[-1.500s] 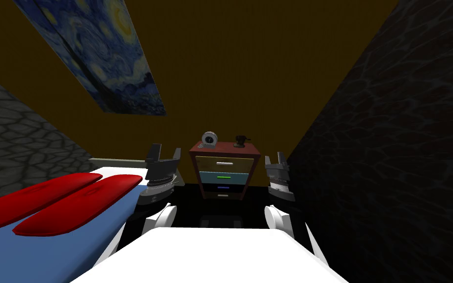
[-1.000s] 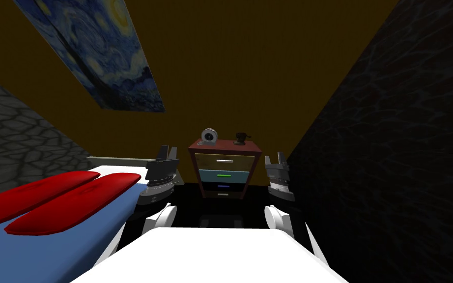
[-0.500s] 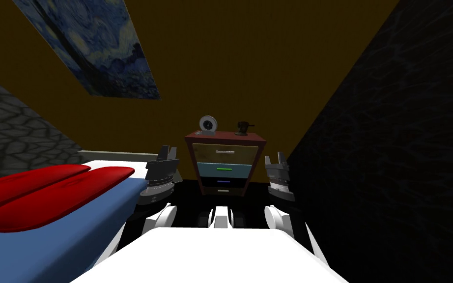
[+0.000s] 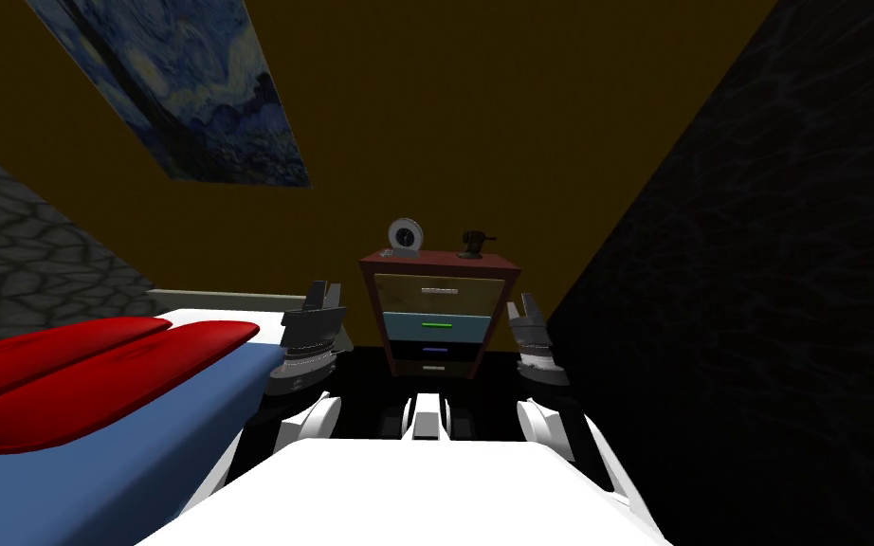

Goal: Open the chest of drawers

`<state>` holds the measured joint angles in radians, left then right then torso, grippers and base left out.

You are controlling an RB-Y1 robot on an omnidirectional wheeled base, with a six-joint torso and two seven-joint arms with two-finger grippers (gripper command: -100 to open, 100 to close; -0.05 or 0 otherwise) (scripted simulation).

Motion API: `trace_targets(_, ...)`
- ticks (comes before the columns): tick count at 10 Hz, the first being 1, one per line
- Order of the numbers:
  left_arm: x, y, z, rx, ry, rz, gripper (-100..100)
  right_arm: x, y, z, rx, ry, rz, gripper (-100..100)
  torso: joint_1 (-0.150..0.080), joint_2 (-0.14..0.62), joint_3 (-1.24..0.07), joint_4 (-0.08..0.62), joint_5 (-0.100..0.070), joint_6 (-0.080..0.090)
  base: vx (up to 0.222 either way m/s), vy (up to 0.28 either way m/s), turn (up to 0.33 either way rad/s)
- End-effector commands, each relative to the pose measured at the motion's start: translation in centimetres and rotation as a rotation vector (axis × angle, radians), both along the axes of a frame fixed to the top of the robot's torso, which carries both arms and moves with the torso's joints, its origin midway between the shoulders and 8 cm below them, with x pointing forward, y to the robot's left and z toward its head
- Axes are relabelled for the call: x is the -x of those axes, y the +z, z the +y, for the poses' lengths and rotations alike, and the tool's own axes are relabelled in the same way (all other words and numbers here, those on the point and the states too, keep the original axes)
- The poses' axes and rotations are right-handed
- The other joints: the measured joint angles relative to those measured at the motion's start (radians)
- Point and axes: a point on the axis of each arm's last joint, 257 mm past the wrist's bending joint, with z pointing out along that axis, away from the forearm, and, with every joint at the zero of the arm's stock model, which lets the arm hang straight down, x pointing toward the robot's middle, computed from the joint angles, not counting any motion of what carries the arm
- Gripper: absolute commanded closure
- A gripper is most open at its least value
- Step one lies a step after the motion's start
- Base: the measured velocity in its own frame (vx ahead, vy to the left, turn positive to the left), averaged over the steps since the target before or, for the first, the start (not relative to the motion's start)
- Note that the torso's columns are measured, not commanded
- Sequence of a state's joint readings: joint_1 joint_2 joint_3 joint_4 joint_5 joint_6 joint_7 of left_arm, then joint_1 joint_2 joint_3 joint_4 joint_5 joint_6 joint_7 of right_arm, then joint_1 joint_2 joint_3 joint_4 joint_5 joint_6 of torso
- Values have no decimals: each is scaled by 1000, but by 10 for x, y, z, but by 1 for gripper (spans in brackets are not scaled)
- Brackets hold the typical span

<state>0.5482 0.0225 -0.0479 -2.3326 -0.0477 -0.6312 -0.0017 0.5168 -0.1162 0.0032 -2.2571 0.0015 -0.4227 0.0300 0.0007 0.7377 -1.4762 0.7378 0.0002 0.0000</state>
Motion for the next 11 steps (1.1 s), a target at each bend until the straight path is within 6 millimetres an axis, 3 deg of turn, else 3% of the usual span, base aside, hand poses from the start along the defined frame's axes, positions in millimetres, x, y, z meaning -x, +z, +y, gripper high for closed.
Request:
trace_targets(1, 0, 0, 0, 0, 0, 0, 0, -5, -9, 7, 150, -39, 40, -100, -1, 0, 0, 0, 0, 0, 31, 85, -11)
trace_targets(11, 0, 0, 0, 0, 0, 0, 0, -20, -40, 16, 705, -235, 142, -100, -1, 0, 0, 0, 0, 0, 22, 96, -10)
